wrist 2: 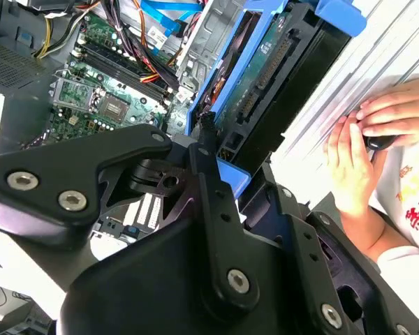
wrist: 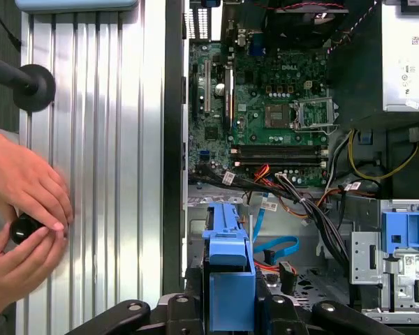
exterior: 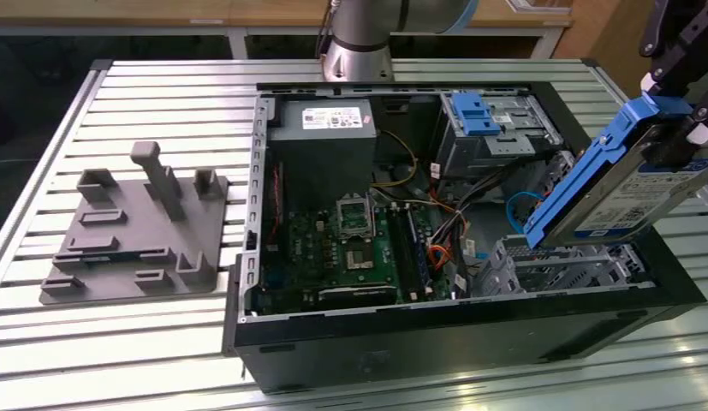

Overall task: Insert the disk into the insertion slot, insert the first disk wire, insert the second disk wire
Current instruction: 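Insert the disk into the insertion slot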

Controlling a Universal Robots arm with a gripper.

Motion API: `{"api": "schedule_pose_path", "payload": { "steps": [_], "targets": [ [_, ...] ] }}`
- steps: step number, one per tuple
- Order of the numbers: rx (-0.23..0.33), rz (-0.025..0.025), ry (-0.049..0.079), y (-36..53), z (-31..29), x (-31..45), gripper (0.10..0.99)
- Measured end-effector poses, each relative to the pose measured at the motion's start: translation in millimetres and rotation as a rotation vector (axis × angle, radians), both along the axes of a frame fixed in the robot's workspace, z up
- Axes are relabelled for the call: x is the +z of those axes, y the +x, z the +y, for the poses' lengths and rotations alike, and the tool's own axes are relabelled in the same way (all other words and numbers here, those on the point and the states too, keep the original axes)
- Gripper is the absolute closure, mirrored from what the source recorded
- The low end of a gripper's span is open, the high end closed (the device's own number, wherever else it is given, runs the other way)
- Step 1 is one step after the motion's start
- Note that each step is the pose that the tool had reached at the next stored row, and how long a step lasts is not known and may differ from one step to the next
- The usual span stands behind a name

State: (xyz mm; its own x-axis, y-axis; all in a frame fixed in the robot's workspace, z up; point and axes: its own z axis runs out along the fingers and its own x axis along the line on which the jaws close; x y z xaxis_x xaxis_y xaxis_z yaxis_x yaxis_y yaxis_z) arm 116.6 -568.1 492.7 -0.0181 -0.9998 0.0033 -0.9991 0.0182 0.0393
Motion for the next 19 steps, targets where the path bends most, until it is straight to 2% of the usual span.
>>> {"api": "schedule_pose_path", "payload": {
  "steps": [9,11,19],
  "targets": [
    [0.000,0.0000,0.000,0.0,0.0,0.0,0.725],
    [0.000,-0.0001,0.004,0.0,-0.1,0.1,0.725],
    [0.000,-0.0005,0.059,0.0,-1.6,0.0,0.725]
  ]
}}
